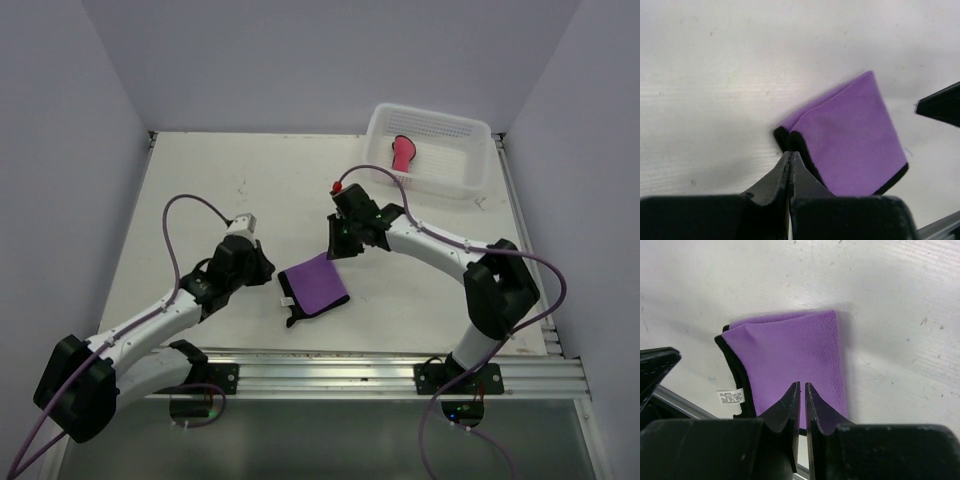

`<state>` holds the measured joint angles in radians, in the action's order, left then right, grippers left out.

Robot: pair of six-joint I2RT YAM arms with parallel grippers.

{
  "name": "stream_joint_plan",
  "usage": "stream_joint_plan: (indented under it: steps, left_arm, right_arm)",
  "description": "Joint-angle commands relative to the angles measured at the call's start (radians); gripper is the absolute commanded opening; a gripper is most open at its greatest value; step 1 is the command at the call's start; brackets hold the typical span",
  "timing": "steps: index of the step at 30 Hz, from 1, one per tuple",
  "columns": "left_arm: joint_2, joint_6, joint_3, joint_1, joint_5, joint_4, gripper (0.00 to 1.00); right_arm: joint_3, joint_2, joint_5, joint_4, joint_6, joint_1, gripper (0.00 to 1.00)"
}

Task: Roll the towels
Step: Fold the towel

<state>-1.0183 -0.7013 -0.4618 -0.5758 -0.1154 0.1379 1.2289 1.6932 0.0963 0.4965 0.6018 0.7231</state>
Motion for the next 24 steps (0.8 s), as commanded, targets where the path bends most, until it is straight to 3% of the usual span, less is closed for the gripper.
stream_joint_plan:
  steps: [1, 4, 11, 24]
  left_arm:
    - [-0.014, 0.068, -0.113, 0.007, 0.032, -0.027, 0.0]
    - [-0.057, 0.103, -0.14, 0.005, 0.175, -0.121, 0.0]
    - [-0.178, 0.1, -0.121, -0.007, 0.278, -0.285, 0.0]
    - [-0.318, 0.143, -0.017, -0.015, 0.175, -0.278, 0.0]
  right_arm:
    - [0.018, -0.023, -0.003, -0.022, -0.039, -0.014, 0.11]
    - [0.037, 0.017, -0.004, -0.027, -0.051, -0.019, 0.1]
    - [0.078, 0.111, -0.007, -0.036, -0.074, -0.021, 0.1]
    - [0.126, 0.24, 0.003, -0.058, -0.077, -0.024, 0.09]
